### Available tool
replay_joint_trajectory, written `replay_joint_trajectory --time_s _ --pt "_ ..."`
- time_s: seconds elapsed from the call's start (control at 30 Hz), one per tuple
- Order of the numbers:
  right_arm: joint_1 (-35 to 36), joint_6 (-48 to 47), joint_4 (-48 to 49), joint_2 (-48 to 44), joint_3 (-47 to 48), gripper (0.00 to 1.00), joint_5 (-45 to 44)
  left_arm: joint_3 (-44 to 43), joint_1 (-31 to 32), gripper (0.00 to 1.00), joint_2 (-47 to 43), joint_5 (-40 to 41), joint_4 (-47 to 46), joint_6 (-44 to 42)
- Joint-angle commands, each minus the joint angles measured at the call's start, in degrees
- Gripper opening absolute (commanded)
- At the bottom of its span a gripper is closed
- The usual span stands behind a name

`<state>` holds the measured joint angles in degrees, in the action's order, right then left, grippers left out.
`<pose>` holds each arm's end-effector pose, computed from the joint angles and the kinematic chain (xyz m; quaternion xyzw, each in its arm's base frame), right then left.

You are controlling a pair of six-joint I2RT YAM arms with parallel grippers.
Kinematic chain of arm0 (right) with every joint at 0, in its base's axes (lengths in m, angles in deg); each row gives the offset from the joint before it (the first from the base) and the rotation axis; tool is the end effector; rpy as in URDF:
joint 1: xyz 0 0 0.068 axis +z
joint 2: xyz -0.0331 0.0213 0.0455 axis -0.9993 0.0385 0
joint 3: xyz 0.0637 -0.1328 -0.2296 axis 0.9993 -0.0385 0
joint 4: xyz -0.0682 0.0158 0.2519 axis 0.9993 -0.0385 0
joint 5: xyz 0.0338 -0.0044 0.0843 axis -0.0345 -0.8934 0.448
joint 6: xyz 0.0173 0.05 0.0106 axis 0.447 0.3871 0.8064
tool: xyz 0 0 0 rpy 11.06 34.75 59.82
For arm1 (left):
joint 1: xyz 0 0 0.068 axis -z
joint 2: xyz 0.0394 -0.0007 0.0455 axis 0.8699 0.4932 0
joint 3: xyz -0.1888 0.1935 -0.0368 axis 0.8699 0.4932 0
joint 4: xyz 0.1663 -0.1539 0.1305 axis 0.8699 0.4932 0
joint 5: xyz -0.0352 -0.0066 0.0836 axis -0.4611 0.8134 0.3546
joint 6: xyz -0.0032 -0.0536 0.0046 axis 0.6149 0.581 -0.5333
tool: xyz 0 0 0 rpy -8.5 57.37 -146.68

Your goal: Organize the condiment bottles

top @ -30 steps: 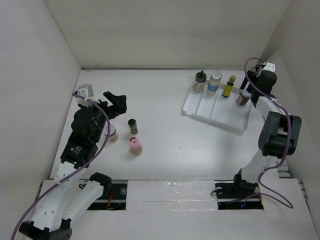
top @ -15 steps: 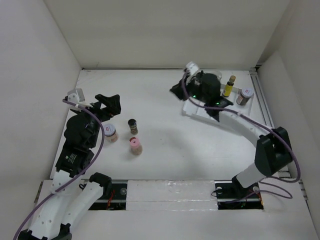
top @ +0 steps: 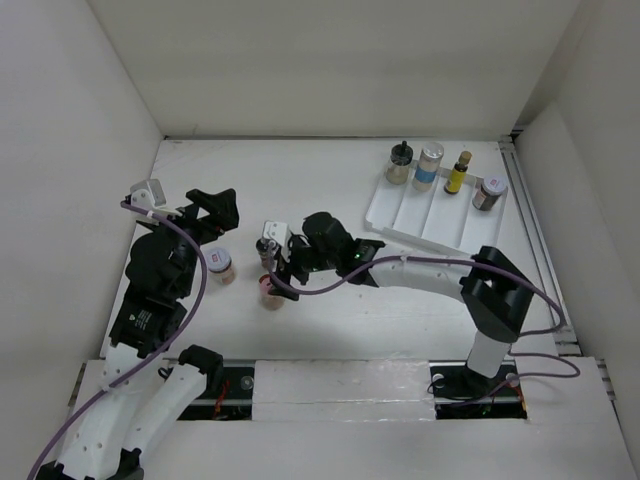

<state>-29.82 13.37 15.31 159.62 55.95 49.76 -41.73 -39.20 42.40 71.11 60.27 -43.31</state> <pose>0.2000 0.3471 0.2568 -0.5646 0.6114 0.3681 0.4146 0.1216 -0.0368 0.4062 -0.1387 0.6414 -0.2257 0.7200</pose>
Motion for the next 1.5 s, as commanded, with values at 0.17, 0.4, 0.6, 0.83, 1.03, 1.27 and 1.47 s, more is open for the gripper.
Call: replay_joint_trajectory --time_s 0.17,0.4,0.6,0.83,1.03,1.27,1.47 --pt "0.6 -2.6 -1.0 10.1 8.4 0.95 -1.9 -0.1 -0.3 0.97 -0.5 0.7 -2.2 -0.2" --pt "0.6 0.3 4.9 8.2 6.8 0.54 -4.3 -0.1 -0.3 0.97 0.1 0.2 -2.2 -0.2" --pt "-9.9 3.9 11.9 -5.3 -4.6 0.45 -8.1 -0.1 -0.3 0.97 1.2 -2.1 -2.7 -0.2" --pt "-29.9 6.0 12.4 -11.0 -7.1 0.45 -18.5 -0.1 -0.3 0.97 1.7 -2.6 -2.7 -0.2" --pt "-39.5 5.4 12.4 -2.9 -2.2 0.45 -20.2 -0.1 -0.3 0.97 1.7 -2.6 -2.7 -0.2" --pt "-44.3 7.2 12.4 4.5 2.0 0.46 -16.4 -0.1 -0.3 0.97 2.3 -2.6 -2.7 -0.2" --pt "-44.8 7.7 12.4 8.8 3.9 0.52 -15.7 -0.1 -0.3 0.97 2.8 -2.1 -2.7 -0.7"
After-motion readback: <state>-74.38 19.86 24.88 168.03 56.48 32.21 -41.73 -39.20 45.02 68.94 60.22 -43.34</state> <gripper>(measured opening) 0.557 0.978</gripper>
